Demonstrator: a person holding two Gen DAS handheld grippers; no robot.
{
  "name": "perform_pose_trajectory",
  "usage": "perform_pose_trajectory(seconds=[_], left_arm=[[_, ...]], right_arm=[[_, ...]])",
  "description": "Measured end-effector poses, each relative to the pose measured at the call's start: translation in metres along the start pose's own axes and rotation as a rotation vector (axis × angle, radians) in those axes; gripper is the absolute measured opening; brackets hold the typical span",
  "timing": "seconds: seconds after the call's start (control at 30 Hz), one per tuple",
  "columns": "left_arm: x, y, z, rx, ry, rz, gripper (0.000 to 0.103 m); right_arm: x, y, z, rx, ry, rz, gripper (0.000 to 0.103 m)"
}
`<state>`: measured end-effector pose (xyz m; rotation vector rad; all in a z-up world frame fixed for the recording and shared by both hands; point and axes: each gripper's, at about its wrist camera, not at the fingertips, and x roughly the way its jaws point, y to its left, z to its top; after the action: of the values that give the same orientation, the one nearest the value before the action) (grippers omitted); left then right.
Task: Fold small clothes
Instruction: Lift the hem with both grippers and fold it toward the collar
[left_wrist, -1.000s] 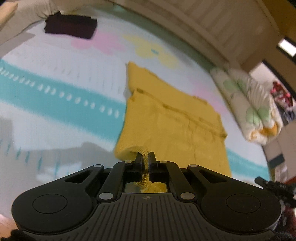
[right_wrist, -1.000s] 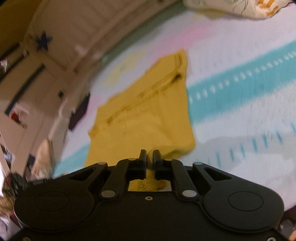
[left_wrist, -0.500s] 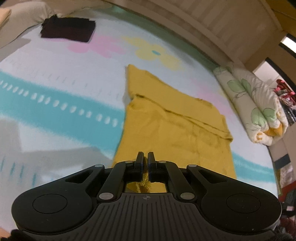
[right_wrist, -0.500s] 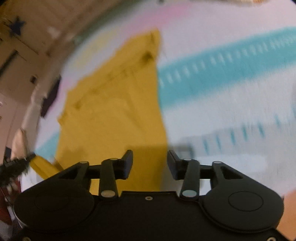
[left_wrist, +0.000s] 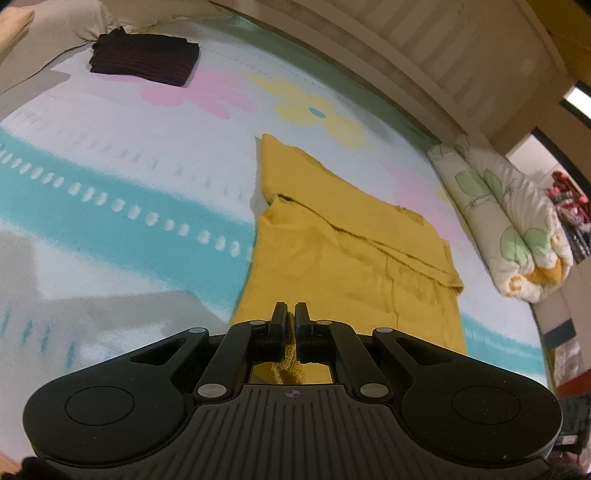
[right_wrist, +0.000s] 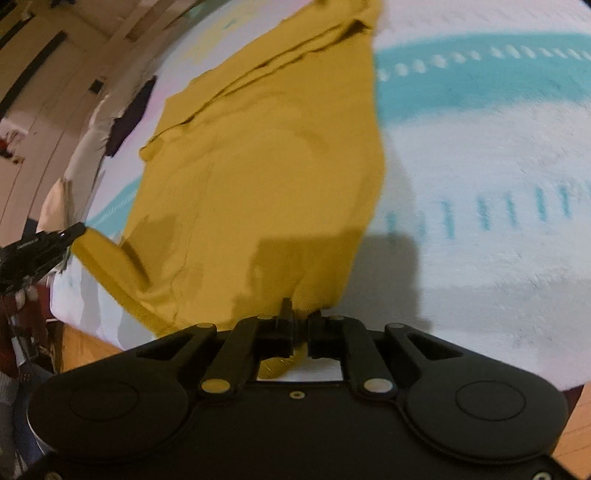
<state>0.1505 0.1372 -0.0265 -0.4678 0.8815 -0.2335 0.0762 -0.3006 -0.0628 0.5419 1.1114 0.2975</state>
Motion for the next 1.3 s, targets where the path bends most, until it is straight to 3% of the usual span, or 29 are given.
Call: perform_pose_trajectory(seconds=[0.23, 0.43, 0.57, 0.77, 0.9, 1.0, 1.07, 1.13, 1.2, 1.3], left_arm=[[0.001, -0.003, 0.004, -0.012, -0.018, -0.003, 0.004], [0.005, -0.002, 0.008, -0.037, -0.023, -0.008, 0.004], [0.020, 0.000, 0.002, -0.012, 0.071, 0.009, 0.004], [0.050, 0.015, -0.023, -0.062, 0.249, 0.011, 0.005], [0.051, 0.014, -0.024, -0.040, 0.254, 0.022, 0.006], [0.042, 0.012, -0.020, -0.037, 0.193, 0.061, 0.007], [0.037, 0.011, -0.017, -0.008, 0.160, 0.085, 0.015], [0.036, 0.011, -0.019, -0.001, 0.160, 0.076, 0.035], [0.039, 0.008, -0.023, 0.010, 0.194, 0.052, 0.039], [0.045, 0.000, -0.029, 0.076, 0.233, 0.083, 0.043]], right_arm=[[-0.037, -0.009, 0.016, 0.095, -0.225, 0.122, 0.014], [-0.041, -0.008, 0.027, 0.139, -0.324, 0.151, 0.014], [-0.040, -0.015, 0.029, 0.160, -0.307, 0.125, 0.014], [-0.031, -0.021, 0.026, 0.187, -0.262, 0.098, 0.014], [-0.032, -0.020, 0.026, 0.182, -0.265, 0.107, 0.015], [-0.031, -0.020, 0.026, 0.179, -0.264, 0.110, 0.015], [-0.031, -0.021, 0.026, 0.179, -0.263, 0.108, 0.015], [-0.031, -0.021, 0.026, 0.183, -0.262, 0.109, 0.015], [-0.030, -0.022, 0.026, 0.186, -0.260, 0.107, 0.015], [-0.030, -0.022, 0.026, 0.184, -0.260, 0.110, 0.015]])
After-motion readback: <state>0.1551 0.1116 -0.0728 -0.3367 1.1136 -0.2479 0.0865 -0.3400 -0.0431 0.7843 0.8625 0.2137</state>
